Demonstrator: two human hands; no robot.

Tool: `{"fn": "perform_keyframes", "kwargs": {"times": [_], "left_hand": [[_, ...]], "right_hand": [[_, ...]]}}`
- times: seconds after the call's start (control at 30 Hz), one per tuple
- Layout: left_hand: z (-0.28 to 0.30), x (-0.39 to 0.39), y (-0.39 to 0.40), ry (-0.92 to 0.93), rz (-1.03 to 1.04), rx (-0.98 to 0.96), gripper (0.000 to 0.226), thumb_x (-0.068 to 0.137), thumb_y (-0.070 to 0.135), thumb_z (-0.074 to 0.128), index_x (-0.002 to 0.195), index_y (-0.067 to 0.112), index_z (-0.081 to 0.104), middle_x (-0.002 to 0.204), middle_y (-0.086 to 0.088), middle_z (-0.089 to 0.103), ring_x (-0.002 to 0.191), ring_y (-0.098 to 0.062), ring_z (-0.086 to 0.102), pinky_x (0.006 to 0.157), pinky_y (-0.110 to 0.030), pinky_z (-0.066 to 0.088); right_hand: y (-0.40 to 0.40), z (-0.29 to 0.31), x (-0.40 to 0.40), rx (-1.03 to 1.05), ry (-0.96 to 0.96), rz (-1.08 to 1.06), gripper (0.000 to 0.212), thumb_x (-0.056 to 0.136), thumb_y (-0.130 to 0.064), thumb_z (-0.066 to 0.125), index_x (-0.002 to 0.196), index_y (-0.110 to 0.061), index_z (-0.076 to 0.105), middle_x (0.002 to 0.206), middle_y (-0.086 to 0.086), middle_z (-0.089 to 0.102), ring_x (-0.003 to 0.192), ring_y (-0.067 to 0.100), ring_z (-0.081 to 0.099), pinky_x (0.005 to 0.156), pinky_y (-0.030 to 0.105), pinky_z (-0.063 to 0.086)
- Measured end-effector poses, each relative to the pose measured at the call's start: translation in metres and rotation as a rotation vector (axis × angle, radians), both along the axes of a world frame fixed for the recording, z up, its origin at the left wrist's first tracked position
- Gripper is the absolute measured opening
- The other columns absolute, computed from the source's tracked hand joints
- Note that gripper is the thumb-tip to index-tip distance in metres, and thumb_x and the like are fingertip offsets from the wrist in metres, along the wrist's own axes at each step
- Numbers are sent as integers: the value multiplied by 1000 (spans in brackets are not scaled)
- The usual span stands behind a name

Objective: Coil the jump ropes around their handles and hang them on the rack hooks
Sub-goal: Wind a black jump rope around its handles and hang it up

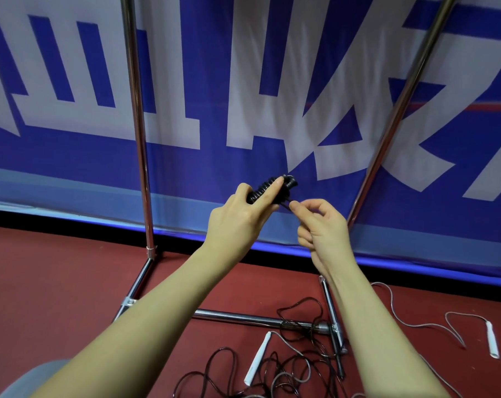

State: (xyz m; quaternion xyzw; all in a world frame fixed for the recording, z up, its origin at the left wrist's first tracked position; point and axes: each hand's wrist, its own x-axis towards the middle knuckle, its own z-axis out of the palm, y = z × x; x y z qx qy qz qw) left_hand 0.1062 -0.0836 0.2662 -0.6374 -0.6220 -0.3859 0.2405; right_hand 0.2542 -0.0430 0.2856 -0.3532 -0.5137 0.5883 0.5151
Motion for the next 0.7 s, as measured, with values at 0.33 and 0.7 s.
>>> {"fn": "perform_keyframes", "kwargs": {"times": [0.33, 0.7], "left_hand": [[0, 5, 2, -265, -57, -85, 48, 94, 47, 45, 141, 37, 46, 86, -2, 46, 59, -23, 48, 49, -30, 39], [7, 12, -2, -791, -460, -232, 73, 76, 31, 80, 137, 49, 45, 107, 6, 67, 83, 1, 59, 85, -22, 47]], "right_hand": [[0, -1, -1, -106, 230, -92, 10, 91, 3, 58, 98, -2, 64, 73, 7, 60, 47, 6, 51, 56, 17, 50], [-1, 2, -1, 92, 266, -21, 7, 96, 0, 50, 91, -3, 55, 81, 7, 73, 83, 19, 71, 80, 30, 57]]}}
